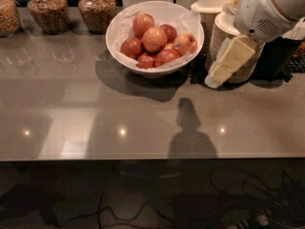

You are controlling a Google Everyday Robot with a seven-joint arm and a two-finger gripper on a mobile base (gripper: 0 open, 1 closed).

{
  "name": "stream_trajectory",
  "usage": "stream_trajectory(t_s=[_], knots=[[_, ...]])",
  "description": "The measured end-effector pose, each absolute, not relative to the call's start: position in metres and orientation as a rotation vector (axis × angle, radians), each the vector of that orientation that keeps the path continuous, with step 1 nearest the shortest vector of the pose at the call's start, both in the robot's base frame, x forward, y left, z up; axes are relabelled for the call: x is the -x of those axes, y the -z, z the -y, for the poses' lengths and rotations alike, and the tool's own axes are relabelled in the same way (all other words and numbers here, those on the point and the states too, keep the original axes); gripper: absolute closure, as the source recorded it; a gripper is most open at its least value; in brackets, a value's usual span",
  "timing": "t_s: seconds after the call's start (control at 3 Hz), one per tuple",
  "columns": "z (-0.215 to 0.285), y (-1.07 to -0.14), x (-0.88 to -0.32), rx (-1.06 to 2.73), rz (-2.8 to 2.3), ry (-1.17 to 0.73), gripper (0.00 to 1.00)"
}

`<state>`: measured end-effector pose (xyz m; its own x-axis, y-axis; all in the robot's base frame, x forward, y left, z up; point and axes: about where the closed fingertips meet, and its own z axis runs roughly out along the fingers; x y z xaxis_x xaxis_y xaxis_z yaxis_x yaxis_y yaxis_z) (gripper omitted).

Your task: Pick apple from white bowl

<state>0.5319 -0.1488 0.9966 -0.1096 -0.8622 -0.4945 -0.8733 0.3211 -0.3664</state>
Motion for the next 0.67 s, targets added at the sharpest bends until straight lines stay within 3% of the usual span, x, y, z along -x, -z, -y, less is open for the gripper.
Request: stream_trajectory(t_s=[0.67], knots=[[0.079, -1.017, -0.601, 1.443, -1.792, -0.016, 0.0]])
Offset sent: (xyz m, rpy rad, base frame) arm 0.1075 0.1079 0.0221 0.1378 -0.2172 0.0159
